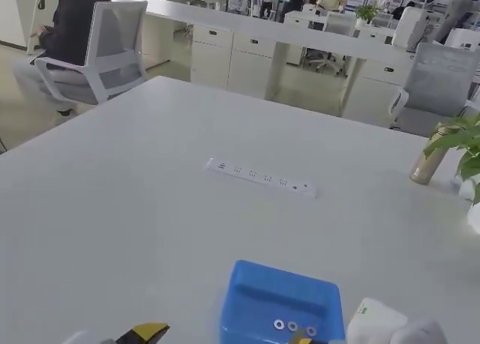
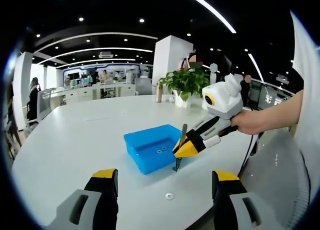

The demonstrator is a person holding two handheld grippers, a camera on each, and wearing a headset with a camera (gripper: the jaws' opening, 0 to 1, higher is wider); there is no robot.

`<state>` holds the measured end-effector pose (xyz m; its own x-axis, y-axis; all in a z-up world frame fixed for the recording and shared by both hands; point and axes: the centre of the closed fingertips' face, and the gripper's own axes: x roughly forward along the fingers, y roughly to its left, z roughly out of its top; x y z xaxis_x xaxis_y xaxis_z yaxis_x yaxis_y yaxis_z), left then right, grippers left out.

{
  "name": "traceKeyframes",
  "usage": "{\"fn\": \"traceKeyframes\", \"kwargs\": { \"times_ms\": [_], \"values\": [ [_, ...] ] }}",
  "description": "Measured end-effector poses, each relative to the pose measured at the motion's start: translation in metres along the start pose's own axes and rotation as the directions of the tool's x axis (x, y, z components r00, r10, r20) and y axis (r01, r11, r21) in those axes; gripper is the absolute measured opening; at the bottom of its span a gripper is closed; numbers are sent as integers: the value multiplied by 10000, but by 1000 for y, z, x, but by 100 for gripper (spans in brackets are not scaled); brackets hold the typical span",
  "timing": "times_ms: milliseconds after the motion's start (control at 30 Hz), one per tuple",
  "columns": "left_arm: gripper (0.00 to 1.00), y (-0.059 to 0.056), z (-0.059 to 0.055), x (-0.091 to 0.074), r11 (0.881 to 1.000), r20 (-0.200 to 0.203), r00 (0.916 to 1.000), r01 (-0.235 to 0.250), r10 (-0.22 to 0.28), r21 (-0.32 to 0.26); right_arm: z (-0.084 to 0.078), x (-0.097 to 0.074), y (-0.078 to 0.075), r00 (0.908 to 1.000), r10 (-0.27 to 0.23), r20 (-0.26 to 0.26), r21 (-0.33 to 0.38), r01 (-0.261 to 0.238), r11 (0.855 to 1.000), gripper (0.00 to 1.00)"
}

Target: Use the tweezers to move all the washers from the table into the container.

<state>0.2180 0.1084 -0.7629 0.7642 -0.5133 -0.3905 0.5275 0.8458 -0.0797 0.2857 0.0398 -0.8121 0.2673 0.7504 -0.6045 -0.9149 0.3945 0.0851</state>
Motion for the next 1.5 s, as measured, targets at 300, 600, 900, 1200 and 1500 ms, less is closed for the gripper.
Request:
{"fn": "traceKeyframes", "kwargs": {
  "times_ms": [300,600,900,1200,1500],
  "values": [
    [77,0,0,0,10000,6,10000,-16,16,-18,0,1,2,10000,76,19,-113,-76,9999,3],
    [77,1,1,0,10000,26,10000,-38,38,-35,-4,-2,5,9991,428,63,474,-430,9980,3],
    [77,0,1,0,10000,26,10000,-24,24,-50,1,-9,12,9983,532,222,686,-546,9961,3],
    [77,0,2,-1,10000,58,10000,-12,12,-71,24,-20,10,9962,436,752,681,-488,9965,3],
    [77,1,2,-1,9999,116,9999,-25,27,-120,56,-36,3,9910,204,1322,457,-267,9986,3]
  ]
}}
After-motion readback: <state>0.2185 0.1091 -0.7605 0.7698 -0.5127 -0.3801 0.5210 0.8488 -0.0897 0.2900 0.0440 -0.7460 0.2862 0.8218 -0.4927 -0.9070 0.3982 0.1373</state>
